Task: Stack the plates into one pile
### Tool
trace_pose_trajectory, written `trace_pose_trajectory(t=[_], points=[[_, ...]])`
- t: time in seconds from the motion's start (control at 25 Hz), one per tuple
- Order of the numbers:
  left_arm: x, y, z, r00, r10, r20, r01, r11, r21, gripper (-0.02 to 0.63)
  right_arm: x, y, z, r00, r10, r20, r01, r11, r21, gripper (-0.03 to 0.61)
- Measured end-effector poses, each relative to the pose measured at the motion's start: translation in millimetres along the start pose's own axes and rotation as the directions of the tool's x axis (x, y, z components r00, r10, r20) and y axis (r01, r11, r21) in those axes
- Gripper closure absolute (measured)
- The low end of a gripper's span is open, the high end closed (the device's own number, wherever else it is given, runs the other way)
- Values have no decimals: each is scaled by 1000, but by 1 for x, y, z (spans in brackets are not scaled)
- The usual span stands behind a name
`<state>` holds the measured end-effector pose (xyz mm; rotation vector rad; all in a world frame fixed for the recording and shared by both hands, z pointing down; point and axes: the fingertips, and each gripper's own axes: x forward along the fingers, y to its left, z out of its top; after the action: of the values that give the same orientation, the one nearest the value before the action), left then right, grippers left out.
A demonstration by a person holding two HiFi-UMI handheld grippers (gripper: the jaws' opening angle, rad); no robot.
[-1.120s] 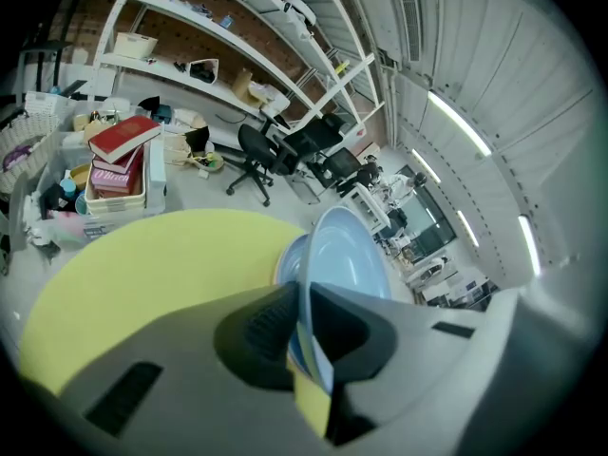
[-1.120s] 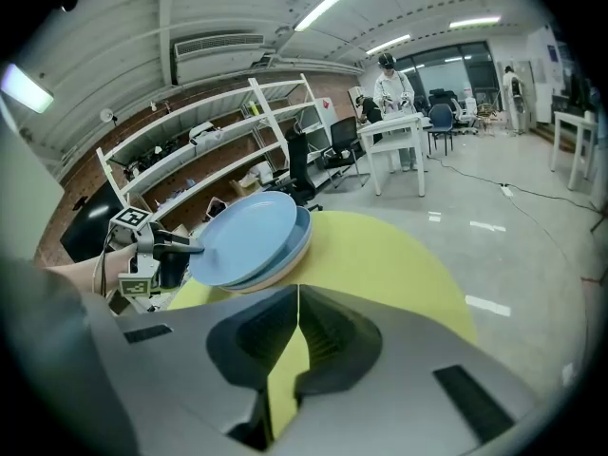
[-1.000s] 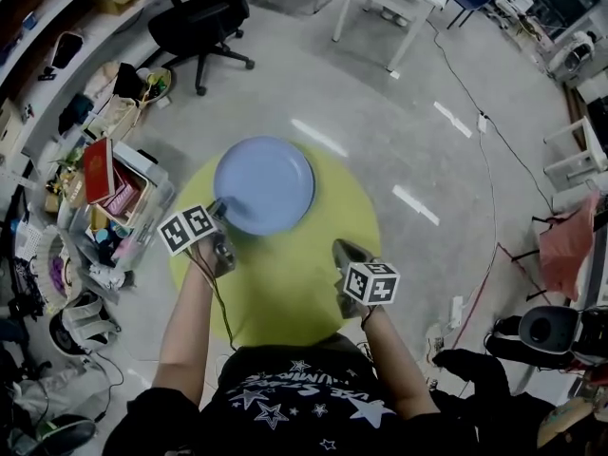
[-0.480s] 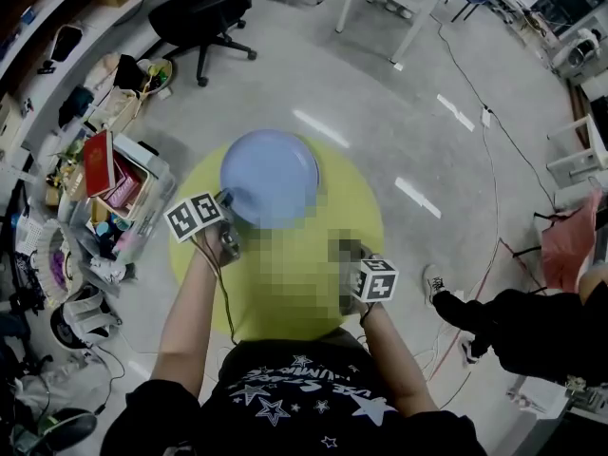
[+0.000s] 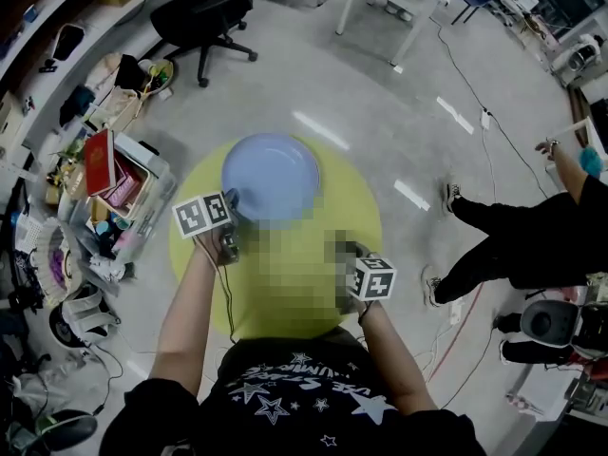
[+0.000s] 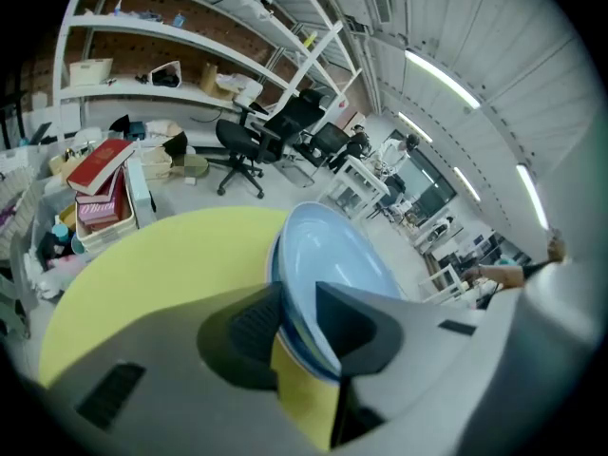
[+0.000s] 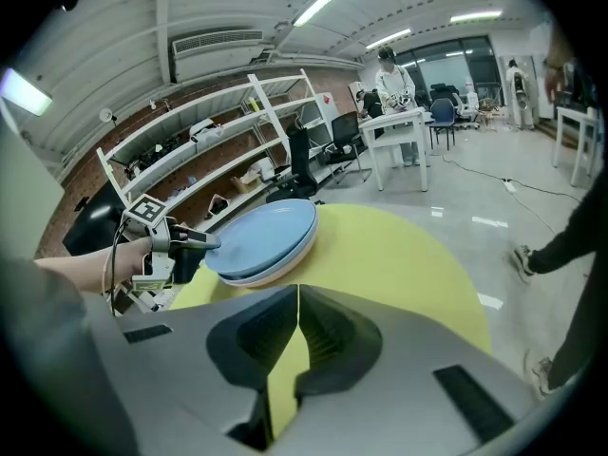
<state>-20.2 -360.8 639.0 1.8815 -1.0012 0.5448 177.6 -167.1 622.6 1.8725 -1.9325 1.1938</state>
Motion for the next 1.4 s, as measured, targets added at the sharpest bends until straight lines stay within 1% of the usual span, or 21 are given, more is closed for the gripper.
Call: trace_pose_trajectory(t=[0.16,0.32,0.44,0.72,0.92,1.0,1.08,1.16,1.28,1.4], points=[[-2,-6,-5,1000,16,0,-16,998,54,429,-3,0,1,1000,3,4,-3,1000,-1,561],[-10,-7,-5,997,65,35,-69,990,124,381,-7,1,0,1000,7,9,-7,1000,-2,561],[-17,-10,-3,996,71,61,-80,986,146,373,-9,1,1,1000,13,17,-13,1000,-5,561],[-42,-18,-8,990,71,119,-86,989,122,373,-17,4,6,998,39,45,-38,999,-14,561],[-63,-34,-23,987,40,153,-62,988,143,374,-22,6,18,995,66,76,-64,997,-31,561],[-74,-41,-33,987,19,161,-46,985,164,384,-25,11,23,992,84,94,-80,996,-46,561],[-85,-47,-40,986,2,165,-31,985,169,401,-28,18,31,987,109,121,-103,993,-57,561],[-97,-51,-42,983,-4,182,-26,986,164,446,-32,25,39,981,132,145,-124,990,-65,561],[-114,-57,-46,974,10,224,-51,983,176,516,-36,29,44,975,161,156,-151,985,-79,561],[-130,-63,-56,967,26,254,-82,974,212,568,-40,31,43,972,191,137,-179,979,-95,563]])
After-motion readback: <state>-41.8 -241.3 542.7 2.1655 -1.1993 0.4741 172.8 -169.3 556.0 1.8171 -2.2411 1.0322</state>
